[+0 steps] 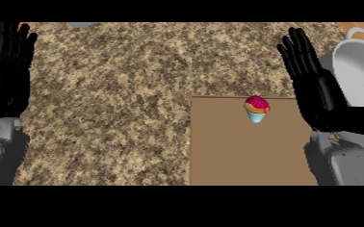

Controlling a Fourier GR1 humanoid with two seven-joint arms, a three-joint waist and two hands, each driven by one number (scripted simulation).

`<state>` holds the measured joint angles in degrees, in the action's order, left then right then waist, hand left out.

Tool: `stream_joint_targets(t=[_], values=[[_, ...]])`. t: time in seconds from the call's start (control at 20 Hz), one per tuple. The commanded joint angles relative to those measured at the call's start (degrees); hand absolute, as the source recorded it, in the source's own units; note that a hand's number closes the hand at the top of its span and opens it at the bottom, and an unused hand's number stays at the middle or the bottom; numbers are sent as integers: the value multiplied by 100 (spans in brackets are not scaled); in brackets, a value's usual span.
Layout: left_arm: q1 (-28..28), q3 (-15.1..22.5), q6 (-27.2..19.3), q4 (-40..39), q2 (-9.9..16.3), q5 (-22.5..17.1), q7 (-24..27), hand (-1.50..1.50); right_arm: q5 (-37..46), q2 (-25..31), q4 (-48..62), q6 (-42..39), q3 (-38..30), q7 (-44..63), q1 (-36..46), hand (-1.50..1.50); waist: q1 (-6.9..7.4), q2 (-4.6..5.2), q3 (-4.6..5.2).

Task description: Pick the cupcake from the tray and place it in the pot

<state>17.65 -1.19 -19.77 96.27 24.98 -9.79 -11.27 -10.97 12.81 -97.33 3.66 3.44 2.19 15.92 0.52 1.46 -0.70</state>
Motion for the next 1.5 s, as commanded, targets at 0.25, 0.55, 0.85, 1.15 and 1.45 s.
stream_joint_targets(t=[0.25, 0.55, 0.85, 1.15, 1.45], values=[[-169, 304, 254, -85, -258, -130, -26, 0, -928, 839, 2964, -1293, -543, 1421, 162, 150, 422, 170, 47], [-348, 477, 459, -342, -567, -333, 33, 0, -113, 1495, 4910, -2270, -410, 245, 739, -150, 283, -4, 46], [-221, 621, 191, -371, -777, -71, -76, 0, -168, 2119, 6305, -3731, -647, -267, 2052, -150, 226, -35, 47], [-333, 346, 582, -462, -511, -325, 10, 0, 51, 2196, 6875, -5248, -103, 751, 3108, -150, 378, -37, 65], [-99, 436, 528, -573, -607, -202, -19, 0, 622, 1836, 7136, -6440, 610, 907, 3720, -150, 352, -8, 58]])
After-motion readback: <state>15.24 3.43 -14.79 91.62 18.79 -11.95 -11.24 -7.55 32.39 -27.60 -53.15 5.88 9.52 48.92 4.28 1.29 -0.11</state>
